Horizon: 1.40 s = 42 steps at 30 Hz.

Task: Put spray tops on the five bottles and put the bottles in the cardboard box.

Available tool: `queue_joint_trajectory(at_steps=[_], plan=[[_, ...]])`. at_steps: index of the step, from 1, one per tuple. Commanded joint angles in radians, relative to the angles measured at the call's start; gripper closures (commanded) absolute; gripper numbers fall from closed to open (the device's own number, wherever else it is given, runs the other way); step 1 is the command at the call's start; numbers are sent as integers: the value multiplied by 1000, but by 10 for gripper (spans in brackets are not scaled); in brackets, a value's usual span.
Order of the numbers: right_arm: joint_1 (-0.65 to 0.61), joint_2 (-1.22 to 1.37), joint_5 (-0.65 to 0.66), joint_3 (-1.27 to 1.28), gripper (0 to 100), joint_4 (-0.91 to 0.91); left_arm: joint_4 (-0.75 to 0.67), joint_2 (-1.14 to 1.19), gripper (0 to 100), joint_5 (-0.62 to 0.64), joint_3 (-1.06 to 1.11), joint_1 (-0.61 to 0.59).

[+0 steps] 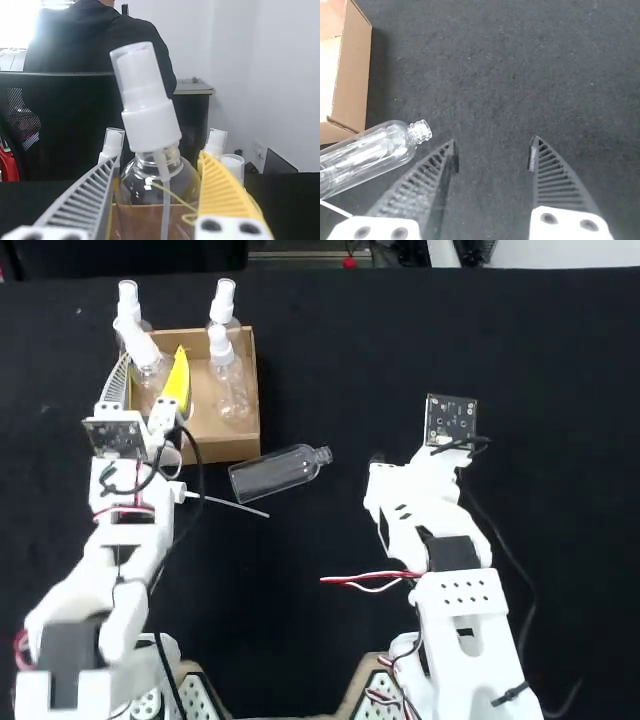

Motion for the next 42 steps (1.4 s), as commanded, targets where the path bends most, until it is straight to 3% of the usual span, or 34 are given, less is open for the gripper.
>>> queue_joint_trajectory(at_steps=[1,13,36,42], plan=[[15,-30,-5,-2,776,-25,-133,163,858,0,-125,7],[15,-28,-3,-2,776,-25,-437,548,855,0,-277,8],[15,-30,-3,7,776,-26,-433,927,855,0,-673,-19],[15,-33,-3,58,776,-120,-431,977,855,0,-719,-13]])
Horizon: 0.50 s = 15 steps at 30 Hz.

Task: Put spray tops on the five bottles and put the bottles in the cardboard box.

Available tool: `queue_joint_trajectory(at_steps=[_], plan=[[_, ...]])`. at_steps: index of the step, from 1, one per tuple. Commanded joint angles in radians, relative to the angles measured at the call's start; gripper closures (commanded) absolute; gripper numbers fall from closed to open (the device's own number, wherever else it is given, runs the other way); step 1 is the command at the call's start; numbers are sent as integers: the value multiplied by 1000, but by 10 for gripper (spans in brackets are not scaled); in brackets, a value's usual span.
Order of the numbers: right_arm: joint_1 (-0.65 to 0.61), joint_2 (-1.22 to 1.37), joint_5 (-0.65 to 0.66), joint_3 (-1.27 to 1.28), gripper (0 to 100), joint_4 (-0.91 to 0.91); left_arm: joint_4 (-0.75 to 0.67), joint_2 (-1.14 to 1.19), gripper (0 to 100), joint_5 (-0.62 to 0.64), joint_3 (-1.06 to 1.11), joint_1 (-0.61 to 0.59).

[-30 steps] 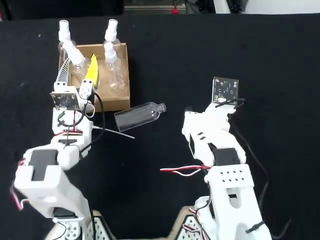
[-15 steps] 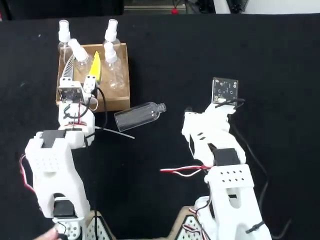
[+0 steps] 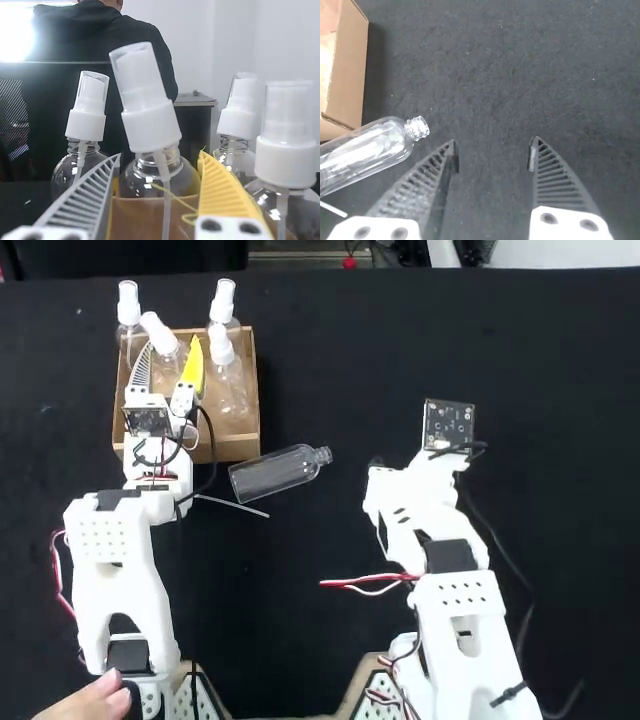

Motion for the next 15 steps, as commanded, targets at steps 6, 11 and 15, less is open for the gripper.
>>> queue_joint_trajectory(at_steps=[6,11,15], plan=[[15,-33,-3,7,776,-66,-20,29,855,0,-65,-15],[15,-33,-3,7,776,-64,-20,37,855,0,-64,-15],[15,-33,-3,7,776,-64,-20,34,854,0,-64,-13]])
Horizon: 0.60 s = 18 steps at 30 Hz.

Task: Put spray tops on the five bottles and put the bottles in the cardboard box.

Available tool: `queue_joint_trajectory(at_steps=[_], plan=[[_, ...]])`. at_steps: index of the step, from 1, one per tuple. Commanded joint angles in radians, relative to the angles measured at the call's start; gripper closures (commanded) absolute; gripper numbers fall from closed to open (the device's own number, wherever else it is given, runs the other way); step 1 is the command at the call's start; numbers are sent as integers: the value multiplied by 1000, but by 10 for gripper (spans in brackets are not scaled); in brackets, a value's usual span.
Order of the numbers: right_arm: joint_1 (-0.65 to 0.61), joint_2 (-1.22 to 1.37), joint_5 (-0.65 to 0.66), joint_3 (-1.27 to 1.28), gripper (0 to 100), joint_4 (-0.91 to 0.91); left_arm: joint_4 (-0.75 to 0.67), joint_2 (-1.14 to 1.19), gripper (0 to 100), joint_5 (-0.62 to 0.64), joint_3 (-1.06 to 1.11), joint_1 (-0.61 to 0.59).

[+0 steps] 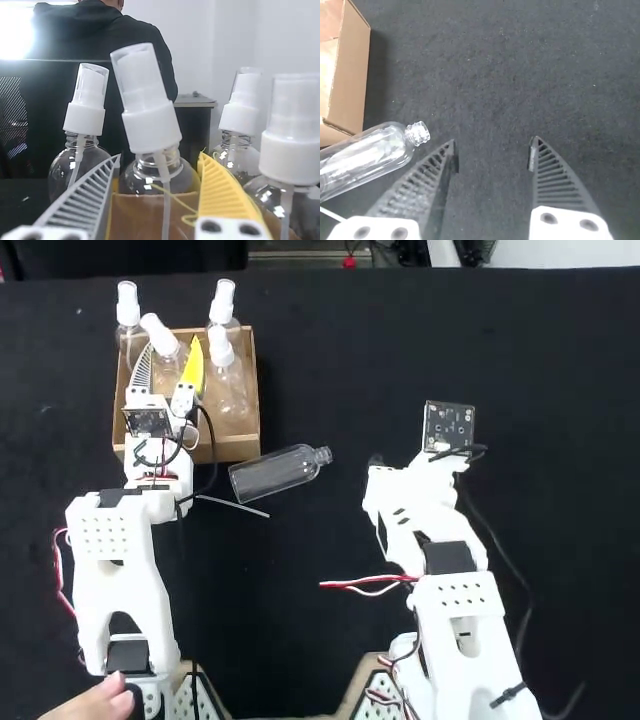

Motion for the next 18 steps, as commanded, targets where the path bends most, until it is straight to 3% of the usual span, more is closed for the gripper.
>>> queue_joint_trajectory(at_steps=[1,8,18], plan=[[15,-33,-3,-7,776,-31,-18,-8,854,-3,-39,-12],[15,-33,-3,-7,776,-31,87,-14,854,-3,-39,-21],[15,-33,-3,-7,776,-31,89,-15,854,-3,-39,-19]])
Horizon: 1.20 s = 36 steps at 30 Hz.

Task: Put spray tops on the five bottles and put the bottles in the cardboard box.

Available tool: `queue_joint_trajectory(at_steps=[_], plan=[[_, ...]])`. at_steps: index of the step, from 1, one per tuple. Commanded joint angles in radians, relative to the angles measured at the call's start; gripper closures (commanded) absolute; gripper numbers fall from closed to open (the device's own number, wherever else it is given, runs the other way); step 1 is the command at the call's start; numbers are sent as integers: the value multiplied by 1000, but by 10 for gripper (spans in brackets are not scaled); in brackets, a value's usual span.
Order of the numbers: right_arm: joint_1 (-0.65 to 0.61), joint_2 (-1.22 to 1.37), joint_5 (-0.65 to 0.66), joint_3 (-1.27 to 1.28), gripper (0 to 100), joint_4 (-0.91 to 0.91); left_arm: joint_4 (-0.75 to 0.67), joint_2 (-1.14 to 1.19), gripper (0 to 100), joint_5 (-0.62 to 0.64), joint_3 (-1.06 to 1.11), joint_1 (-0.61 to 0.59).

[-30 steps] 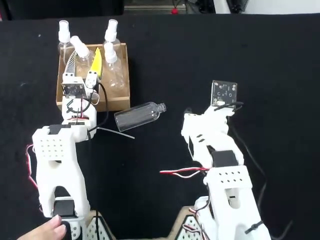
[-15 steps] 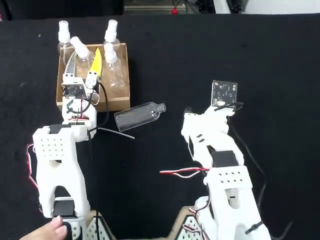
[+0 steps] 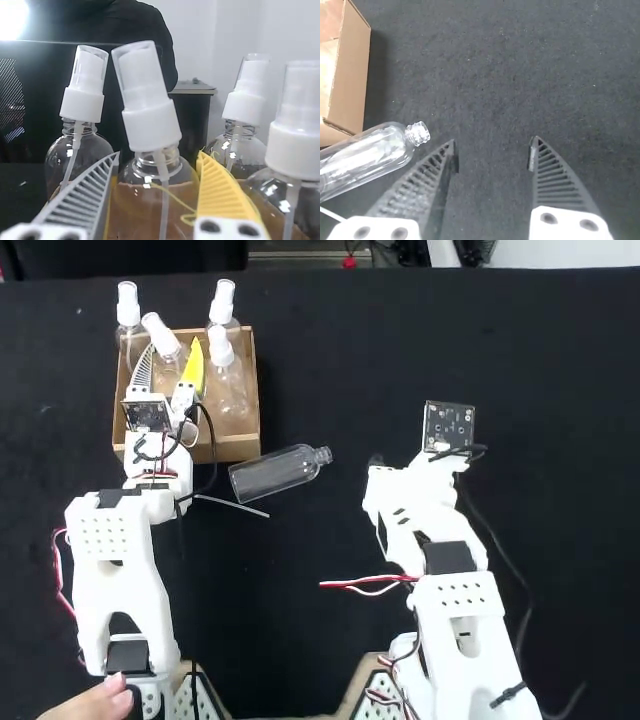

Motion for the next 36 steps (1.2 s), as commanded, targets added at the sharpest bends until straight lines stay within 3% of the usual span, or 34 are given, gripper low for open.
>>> queue_joint_trajectory(at_steps=[1,5,11,18,36], plan=[[15,-33,-3,-7,776,-31,12,-15,854,-5,-25,-18],[15,-33,-3,-7,776,-31,14,-15,848,-5,-25,-18],[17,-33,-3,-7,776,-31,15,-6,723,-5,-25,-18],[17,-33,-3,-7,776,-31,15,-6,765,-5,-24,-19],[17,-33,-3,-7,776,-31,8,-17,761,-5,-19,-44]])
